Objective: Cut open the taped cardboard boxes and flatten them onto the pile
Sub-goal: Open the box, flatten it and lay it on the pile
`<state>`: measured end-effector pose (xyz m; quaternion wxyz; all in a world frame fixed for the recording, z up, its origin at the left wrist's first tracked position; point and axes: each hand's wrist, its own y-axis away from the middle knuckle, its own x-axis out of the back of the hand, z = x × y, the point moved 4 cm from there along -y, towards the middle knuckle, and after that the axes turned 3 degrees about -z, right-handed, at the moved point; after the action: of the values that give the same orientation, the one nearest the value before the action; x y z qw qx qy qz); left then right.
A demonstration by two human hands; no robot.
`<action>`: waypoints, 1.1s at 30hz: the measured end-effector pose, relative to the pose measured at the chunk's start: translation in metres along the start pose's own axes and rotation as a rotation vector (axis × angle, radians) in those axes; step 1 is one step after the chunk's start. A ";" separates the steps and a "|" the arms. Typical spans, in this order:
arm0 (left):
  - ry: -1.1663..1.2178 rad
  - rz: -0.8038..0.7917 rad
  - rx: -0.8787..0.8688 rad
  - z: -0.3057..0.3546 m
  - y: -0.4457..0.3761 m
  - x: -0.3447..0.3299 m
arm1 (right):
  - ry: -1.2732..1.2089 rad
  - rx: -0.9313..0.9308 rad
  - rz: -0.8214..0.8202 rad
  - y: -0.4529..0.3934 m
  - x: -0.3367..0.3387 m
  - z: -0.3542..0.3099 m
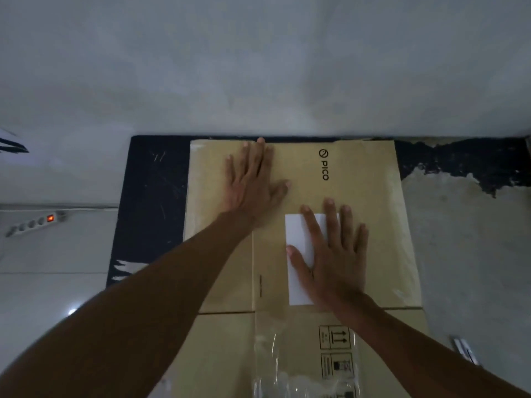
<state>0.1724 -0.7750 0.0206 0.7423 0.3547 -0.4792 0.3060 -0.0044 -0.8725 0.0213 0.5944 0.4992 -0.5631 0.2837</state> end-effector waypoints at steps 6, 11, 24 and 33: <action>-0.078 0.061 0.000 -0.003 -0.006 -0.004 | -0.020 0.006 0.009 -0.014 0.016 0.003; -0.034 0.104 0.000 -0.002 -0.005 -0.003 | -0.100 0.015 0.024 -0.095 0.032 0.003; 0.055 0.171 0.157 -0.016 -0.006 -0.002 | -0.039 0.036 0.103 -0.128 0.035 0.002; 0.057 0.133 0.202 -0.010 -0.010 -0.001 | -0.811 -0.620 -0.107 -0.273 -0.119 0.139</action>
<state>0.1844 -0.7724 0.0145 0.6942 0.3863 -0.4471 0.4111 0.1634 -1.0655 -0.1851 0.4619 0.3974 -0.7798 -0.1437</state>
